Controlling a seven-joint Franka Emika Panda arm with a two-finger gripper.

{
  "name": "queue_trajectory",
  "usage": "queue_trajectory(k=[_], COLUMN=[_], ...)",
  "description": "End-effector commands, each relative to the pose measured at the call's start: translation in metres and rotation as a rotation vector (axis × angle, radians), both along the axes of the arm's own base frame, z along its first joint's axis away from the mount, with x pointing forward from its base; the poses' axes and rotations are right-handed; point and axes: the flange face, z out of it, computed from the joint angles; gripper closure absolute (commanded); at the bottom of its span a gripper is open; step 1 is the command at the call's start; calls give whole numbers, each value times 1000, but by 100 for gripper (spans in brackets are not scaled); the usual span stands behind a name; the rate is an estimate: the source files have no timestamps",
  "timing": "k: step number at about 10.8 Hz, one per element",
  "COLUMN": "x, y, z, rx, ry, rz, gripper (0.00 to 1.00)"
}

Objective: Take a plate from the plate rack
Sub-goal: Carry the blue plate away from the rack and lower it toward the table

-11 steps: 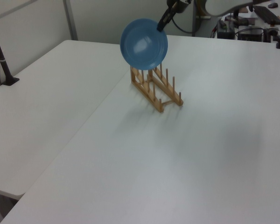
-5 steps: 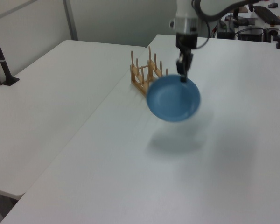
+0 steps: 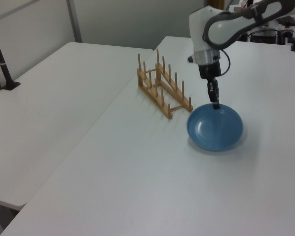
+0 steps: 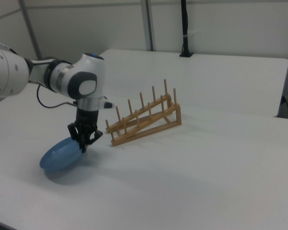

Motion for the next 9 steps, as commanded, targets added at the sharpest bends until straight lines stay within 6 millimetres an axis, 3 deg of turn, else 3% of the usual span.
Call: queue_trajectory(k=[1, 4, 6, 7, 8, 9], x=[-16, -17, -14, -8, -7, -6], y=[-39, -62, -71, -73, -78, -84], z=[-31, -43, -28, 0, 35, 75], rx=[26, -25, -42, -55, -97, -153], ry=[52, 70, 45, -4, -52, -105], rz=[64, 120, 94, 62, -13, -89], gripper=[94, 55, 22, 16, 0, 0])
